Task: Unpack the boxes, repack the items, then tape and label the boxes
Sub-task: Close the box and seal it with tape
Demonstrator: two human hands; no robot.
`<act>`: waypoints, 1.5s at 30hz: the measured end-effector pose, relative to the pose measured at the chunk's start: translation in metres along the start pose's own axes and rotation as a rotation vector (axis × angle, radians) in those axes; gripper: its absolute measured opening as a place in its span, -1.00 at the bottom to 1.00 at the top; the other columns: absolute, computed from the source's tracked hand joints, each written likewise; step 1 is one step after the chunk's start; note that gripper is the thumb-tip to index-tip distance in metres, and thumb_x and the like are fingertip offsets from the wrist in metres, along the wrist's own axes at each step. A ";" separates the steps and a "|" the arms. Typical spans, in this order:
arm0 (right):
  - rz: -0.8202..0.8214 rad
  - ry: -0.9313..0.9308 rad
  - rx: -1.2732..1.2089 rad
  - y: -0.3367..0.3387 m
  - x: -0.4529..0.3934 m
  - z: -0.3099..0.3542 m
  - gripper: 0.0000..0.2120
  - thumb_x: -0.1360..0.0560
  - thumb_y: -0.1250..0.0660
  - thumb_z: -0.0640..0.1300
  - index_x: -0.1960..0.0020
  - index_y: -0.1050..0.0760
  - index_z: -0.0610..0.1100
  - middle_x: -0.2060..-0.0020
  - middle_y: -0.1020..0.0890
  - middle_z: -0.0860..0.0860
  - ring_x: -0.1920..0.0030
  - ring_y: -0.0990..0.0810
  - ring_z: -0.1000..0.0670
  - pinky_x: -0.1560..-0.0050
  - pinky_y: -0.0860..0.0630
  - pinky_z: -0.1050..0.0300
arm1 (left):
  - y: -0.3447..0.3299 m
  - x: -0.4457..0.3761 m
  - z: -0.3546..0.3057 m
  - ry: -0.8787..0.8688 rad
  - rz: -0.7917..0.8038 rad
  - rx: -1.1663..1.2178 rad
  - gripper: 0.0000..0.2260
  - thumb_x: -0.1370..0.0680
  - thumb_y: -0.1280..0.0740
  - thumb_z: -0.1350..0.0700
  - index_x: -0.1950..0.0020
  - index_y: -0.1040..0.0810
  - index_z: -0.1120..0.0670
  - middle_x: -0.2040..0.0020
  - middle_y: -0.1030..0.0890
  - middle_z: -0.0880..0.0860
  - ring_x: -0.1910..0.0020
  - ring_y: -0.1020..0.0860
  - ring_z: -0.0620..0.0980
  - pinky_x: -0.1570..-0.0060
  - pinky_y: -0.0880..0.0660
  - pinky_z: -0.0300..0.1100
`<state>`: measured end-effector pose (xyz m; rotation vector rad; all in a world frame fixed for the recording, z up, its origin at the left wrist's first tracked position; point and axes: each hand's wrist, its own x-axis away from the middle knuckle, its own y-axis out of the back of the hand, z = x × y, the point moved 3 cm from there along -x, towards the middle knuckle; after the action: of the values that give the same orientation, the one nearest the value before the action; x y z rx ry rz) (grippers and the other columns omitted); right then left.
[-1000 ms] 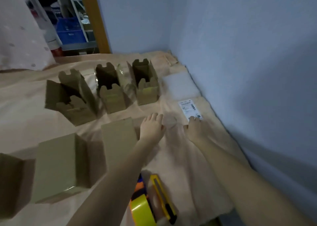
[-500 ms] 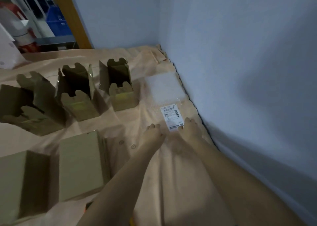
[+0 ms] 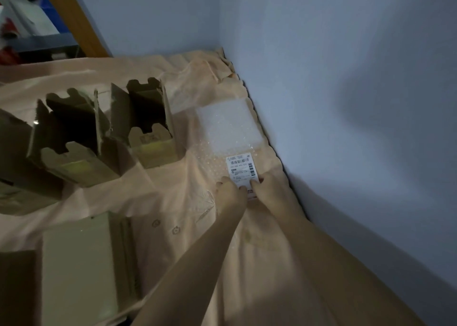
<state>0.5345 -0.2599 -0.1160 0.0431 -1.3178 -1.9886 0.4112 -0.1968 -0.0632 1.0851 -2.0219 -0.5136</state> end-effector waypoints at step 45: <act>0.116 -0.131 -0.520 0.040 0.049 0.025 -0.85 -0.44 -0.40 -0.30 -0.02 -0.62 -0.25 0.11 -0.68 -0.08 0.18 -0.61 0.04 0.35 -0.45 0.46 | 0.069 -0.066 0.006 0.041 -0.307 0.443 -0.81 -0.58 -0.28 0.06 -0.07 -0.50 0.18 0.07 -0.54 0.04 0.11 -0.48 0.00 0.15 -0.31 -0.25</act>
<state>0.5107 -0.2774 -0.0548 -0.4047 -0.8213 -2.1992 0.3929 -0.1032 -0.0513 1.6745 -1.9921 -0.1903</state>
